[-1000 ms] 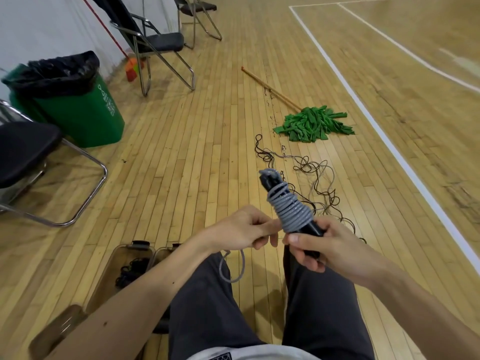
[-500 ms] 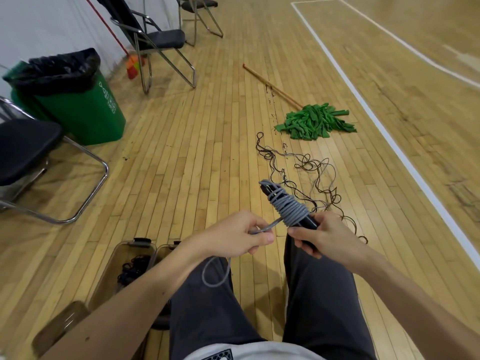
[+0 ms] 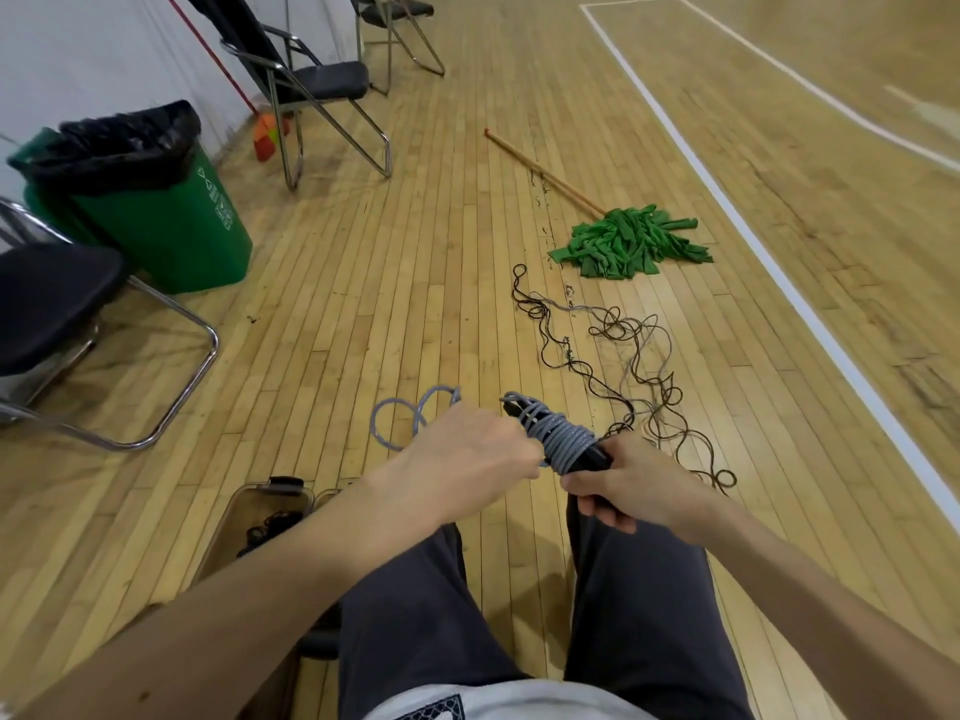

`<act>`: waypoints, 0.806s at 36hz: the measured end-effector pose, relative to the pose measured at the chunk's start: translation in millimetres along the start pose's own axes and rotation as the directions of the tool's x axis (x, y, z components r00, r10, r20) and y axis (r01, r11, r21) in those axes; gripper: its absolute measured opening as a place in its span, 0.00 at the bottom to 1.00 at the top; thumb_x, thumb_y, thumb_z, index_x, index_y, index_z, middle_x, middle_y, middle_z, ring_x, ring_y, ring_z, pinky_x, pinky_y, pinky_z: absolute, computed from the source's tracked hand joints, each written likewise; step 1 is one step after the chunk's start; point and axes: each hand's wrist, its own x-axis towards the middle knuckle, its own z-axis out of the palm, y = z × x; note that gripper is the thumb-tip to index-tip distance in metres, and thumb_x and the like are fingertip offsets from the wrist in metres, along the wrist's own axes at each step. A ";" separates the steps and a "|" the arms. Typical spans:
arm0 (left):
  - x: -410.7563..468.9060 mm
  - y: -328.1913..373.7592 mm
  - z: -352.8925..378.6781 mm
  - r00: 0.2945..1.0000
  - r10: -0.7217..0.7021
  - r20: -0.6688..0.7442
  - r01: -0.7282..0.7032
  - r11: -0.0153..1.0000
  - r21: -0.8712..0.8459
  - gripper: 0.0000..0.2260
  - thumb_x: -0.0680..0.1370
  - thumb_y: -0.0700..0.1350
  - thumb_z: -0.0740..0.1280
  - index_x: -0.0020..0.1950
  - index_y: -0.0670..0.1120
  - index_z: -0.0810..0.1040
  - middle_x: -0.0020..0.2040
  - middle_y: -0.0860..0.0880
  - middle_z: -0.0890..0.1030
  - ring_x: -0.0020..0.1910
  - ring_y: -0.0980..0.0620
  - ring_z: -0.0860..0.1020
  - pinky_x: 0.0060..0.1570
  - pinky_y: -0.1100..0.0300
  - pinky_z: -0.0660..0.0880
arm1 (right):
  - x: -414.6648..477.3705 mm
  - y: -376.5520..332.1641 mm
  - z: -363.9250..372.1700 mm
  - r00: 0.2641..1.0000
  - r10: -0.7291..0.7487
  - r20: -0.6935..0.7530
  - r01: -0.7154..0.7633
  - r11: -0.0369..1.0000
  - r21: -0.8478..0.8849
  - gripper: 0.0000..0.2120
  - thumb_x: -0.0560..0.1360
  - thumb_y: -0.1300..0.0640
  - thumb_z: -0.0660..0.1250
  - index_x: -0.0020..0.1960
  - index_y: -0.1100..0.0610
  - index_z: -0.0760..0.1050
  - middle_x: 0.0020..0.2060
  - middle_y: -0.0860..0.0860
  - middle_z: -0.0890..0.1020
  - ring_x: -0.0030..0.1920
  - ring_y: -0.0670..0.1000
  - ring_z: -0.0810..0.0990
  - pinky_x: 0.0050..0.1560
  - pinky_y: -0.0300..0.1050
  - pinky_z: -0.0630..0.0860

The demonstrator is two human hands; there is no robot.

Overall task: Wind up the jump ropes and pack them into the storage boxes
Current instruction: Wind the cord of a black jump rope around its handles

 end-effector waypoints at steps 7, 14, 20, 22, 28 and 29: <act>8.2 -7.1 -24.5 0.991 0.132 0.035 -0.135 0.987 0.084 0.14 0.82 0.56 0.62 0.45 0.47 0.68 0.33 0.54 0.64 0.38 0.52 0.72 0.38 0.58 0.65 | -10.5 -14.6 1.3 0.974 0.072 0.212 -0.039 0.987 -0.156 0.09 0.78 0.59 0.69 0.41 0.60 0.75 0.28 0.52 0.79 0.22 0.47 0.70 0.26 0.39 0.68; 13.0 -14.3 -25.8 0.990 0.127 0.058 -0.124 0.991 -0.057 0.21 0.75 0.64 0.68 0.51 0.46 0.79 0.33 0.56 0.68 0.41 0.53 0.73 0.40 0.58 0.70 | -18.3 -18.5 4.2 0.933 0.128 0.337 -0.039 0.965 -0.260 0.08 0.78 0.58 0.70 0.41 0.59 0.76 0.30 0.50 0.79 0.24 0.46 0.71 0.25 0.37 0.66; 19.8 -19.2 -23.7 0.994 0.074 0.084 -0.057 0.979 -0.194 0.21 0.68 0.66 0.74 0.42 0.49 0.76 0.32 0.58 0.71 0.37 0.57 0.70 0.40 0.59 0.73 | -22.7 -18.3 5.1 0.900 0.134 0.414 -0.022 0.964 -0.265 0.06 0.78 0.58 0.70 0.44 0.59 0.76 0.30 0.50 0.79 0.25 0.46 0.71 0.24 0.36 0.65; 20.6 -19.6 -23.3 0.994 0.066 0.089 -0.044 0.973 -0.227 0.23 0.66 0.67 0.75 0.40 0.49 0.76 0.34 0.56 0.76 0.38 0.58 0.73 0.42 0.58 0.76 | -24.5 -18.1 4.8 0.884 0.129 0.449 -0.004 0.963 -0.269 0.06 0.78 0.58 0.70 0.44 0.58 0.76 0.30 0.50 0.79 0.26 0.46 0.72 0.24 0.36 0.65; 18.9 -17.6 -21.0 0.995 0.043 0.094 -0.017 0.966 -0.259 0.25 0.62 0.70 0.75 0.35 0.50 0.75 0.32 0.55 0.77 0.37 0.57 0.75 0.34 0.62 0.72 | -31.3 -13.9 2.2 0.836 0.099 0.540 0.058 0.962 -0.266 0.07 0.79 0.58 0.70 0.43 0.57 0.76 0.30 0.49 0.79 0.26 0.45 0.73 0.25 0.35 0.66; 18.7 -17.8 -20.4 0.995 0.037 0.096 -0.010 0.963 -0.270 0.25 0.61 0.71 0.75 0.34 0.50 0.75 0.32 0.55 0.76 0.36 0.58 0.75 0.33 0.63 0.70 | -32.3 -12.8 1.6 0.828 0.091 0.553 0.067 0.964 -0.258 0.07 0.79 0.58 0.70 0.43 0.57 0.76 0.30 0.49 0.79 0.26 0.45 0.73 0.25 0.35 0.66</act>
